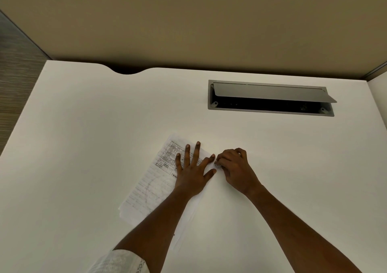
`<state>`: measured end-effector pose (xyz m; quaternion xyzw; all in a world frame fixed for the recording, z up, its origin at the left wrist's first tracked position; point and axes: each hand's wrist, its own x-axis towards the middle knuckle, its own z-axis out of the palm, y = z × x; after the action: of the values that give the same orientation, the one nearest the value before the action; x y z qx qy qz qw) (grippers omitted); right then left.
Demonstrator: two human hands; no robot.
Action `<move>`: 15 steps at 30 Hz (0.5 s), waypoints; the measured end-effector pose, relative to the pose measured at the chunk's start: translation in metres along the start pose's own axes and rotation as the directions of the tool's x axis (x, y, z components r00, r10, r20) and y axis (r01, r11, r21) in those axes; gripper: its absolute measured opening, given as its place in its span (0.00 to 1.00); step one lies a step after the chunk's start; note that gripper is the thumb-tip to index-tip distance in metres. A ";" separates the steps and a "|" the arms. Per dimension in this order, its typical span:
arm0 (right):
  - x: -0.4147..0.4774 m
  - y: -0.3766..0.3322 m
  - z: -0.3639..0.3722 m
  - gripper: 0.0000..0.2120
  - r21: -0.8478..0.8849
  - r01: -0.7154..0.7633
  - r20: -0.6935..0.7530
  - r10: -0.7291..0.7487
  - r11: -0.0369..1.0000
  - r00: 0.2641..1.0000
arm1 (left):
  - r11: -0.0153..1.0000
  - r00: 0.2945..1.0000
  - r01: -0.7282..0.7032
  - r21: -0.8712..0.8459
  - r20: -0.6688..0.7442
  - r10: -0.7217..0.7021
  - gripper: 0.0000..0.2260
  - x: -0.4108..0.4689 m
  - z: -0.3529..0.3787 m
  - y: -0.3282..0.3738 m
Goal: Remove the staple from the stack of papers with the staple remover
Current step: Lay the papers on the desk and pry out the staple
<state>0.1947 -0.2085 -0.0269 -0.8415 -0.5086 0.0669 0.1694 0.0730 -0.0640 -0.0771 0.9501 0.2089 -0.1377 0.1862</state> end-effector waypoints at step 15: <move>0.000 0.003 0.001 0.10 0.142 -0.248 -0.044 0.257 0.958 0.965 | 1.000 1.000 -0.015 -0.005 -0.021 0.015 0.27 0.000 0.002 -0.001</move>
<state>0.1971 -0.2097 -0.0289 -0.8878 -0.3857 0.0962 0.2319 0.0719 -0.0640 -0.0795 0.9525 0.2043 -0.1260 0.1874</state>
